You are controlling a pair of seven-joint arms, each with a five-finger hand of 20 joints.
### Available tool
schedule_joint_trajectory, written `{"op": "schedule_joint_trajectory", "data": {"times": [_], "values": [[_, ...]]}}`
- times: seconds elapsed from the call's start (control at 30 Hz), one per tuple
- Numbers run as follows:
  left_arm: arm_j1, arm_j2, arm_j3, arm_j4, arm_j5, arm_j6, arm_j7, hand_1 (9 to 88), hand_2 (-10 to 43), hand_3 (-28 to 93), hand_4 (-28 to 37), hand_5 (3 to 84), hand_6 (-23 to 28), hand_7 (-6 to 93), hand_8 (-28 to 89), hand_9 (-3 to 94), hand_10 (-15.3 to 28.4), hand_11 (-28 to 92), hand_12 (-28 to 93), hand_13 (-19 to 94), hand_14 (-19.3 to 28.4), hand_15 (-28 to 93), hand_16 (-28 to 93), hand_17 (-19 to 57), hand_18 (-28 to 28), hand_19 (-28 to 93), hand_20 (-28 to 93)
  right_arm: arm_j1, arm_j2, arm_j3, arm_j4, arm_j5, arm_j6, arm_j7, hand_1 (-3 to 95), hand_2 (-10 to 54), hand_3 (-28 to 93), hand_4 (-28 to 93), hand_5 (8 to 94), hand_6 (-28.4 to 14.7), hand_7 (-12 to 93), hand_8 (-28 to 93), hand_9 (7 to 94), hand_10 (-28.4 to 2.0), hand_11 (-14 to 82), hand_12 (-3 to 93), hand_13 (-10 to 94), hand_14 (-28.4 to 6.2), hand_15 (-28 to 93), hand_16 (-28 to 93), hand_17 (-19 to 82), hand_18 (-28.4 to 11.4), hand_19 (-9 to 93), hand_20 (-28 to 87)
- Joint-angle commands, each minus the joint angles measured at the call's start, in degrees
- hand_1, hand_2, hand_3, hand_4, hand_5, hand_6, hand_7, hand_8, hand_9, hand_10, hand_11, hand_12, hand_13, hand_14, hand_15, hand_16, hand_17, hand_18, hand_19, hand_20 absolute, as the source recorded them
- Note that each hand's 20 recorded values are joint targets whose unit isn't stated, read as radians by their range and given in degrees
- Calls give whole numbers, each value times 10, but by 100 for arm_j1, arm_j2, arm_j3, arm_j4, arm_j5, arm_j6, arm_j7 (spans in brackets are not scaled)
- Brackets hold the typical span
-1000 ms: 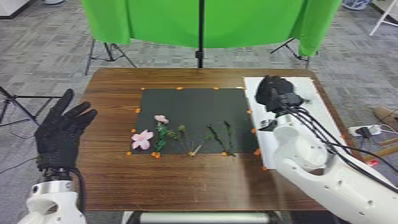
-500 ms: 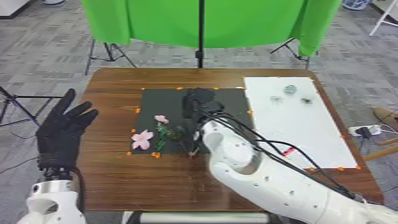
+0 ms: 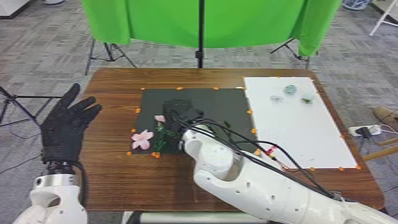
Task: Arrange flowers
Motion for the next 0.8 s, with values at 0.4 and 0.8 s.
{"op": "schedule_joint_trajectory", "data": {"times": [0.4,0.8], "values": [[201,-1,-5,-28,-9,25,-4,221,83,751,-277,339,69,98,-76,340,190,284,145,238,250,563,-60,-74,229,486,362,40,11,76,-108,-432,208,9,379,-95,749,-283,696,28,133,-123,859,-96,347,192,725,-79,754,186,320,-249,932,522],[379,-14,-20,-100,-77,120,133,222,84,749,-274,339,70,98,-77,339,190,287,146,237,249,563,-62,-74,229,486,362,534,1740,863,-400,535,693,870,332,-95,752,-283,641,16,129,-119,787,-125,281,160,672,-98,720,158,279,-260,919,503]]}}
